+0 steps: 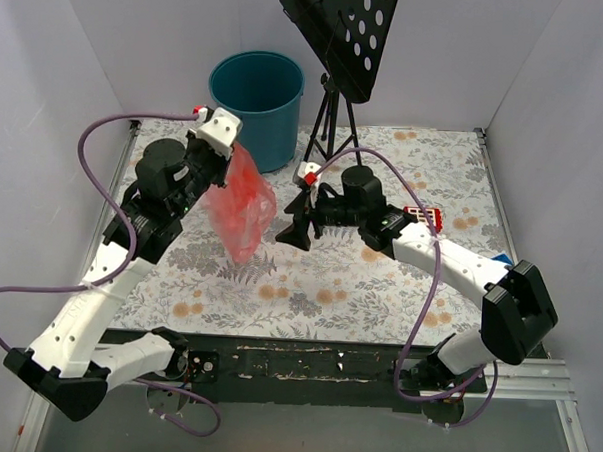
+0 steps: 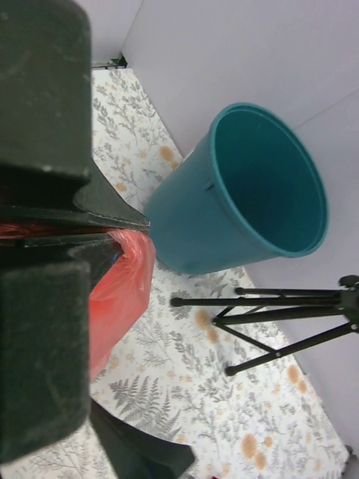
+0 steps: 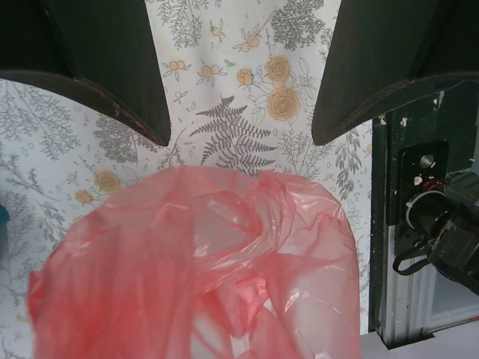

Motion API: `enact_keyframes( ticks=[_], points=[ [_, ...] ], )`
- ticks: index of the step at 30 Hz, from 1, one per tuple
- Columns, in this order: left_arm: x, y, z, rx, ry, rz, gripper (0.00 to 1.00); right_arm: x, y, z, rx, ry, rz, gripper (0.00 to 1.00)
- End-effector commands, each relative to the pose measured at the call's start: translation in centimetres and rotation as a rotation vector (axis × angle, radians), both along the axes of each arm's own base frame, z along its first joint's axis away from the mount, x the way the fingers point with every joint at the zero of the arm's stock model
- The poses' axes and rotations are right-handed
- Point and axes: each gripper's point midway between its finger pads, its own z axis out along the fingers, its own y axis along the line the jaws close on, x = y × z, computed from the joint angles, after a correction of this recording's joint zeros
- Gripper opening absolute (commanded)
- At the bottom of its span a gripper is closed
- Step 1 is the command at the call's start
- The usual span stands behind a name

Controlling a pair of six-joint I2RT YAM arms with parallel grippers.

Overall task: Put the trash bags into the trash bin
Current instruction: Unfold the trash bag at the center of the board.

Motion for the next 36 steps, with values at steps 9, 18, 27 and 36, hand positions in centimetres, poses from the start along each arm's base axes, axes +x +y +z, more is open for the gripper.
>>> enact_keyframes(
  ticks=[9,18,27,36],
  points=[
    [2.1,-0.8,6.8,-0.137,-0.078,0.042,0.00,4.2,2.7,5.8,0.131,-0.094,-0.165,0.83],
    [1.8,-0.5,7.4,-0.131,-0.092,0.046,0.00,10.8,1.6,6.6,0.095,-0.207,-0.462,0.64],
    [1.6,0.1,7.2,-0.105,-0.116,0.059,0.00,11.4,-0.2,5.9,0.075,-0.225,-0.495,0.52],
    [1.3,0.0,5.3,-0.068,-0.108,0.042,0.00,6.9,-2.1,8.7,0.102,-0.315,-0.336,0.79]
  ],
)
